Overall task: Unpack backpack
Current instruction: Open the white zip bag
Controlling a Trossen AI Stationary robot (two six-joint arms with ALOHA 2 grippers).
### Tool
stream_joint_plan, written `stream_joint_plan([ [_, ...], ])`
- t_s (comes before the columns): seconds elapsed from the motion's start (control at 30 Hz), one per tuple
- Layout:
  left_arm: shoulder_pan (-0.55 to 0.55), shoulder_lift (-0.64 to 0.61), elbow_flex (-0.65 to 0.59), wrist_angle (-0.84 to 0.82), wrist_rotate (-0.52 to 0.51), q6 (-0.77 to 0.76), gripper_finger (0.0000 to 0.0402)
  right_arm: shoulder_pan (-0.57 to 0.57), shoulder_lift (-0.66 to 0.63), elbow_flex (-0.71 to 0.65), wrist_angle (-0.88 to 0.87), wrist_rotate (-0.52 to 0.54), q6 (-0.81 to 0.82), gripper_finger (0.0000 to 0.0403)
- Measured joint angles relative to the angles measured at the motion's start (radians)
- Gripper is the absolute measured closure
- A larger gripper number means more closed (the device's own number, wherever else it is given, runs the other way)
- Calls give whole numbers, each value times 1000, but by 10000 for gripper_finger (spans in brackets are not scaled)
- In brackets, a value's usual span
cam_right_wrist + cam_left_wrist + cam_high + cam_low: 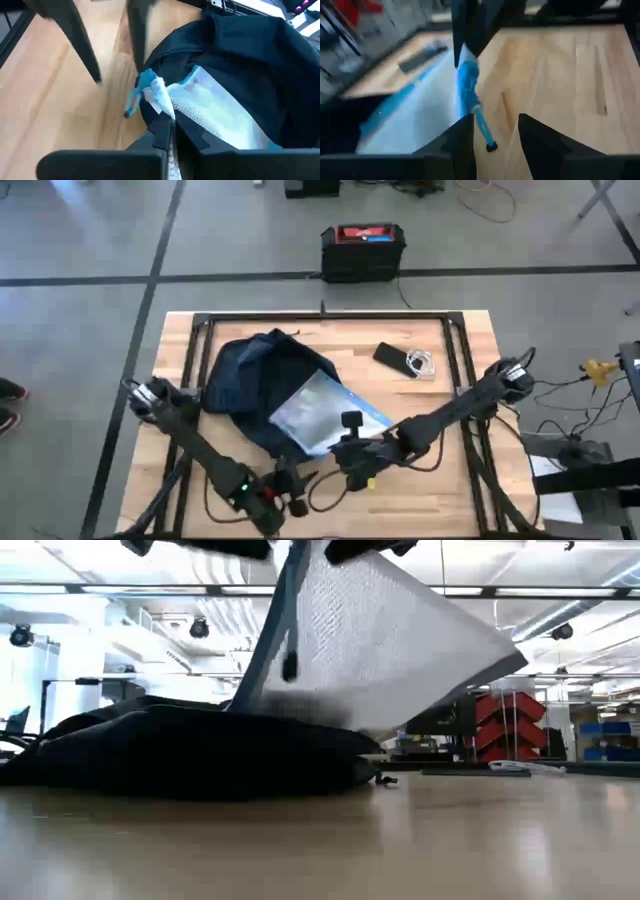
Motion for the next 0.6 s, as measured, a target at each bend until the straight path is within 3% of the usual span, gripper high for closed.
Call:
stream_joint_plan([
  [0.17, -63, 23, 0, 11, -171, 52, 260, -3, 0, 0, 0, 0, 1, 403],
  [0.4, -27, 149, 5, 94, -253, 47, 260, -18, 0, 0, 0, 25, 24, 403],
  [0.6, 23, 165, 11, 113, -341, -34, 260, -21, 0, 0, -1, 26, 47, 403],
])
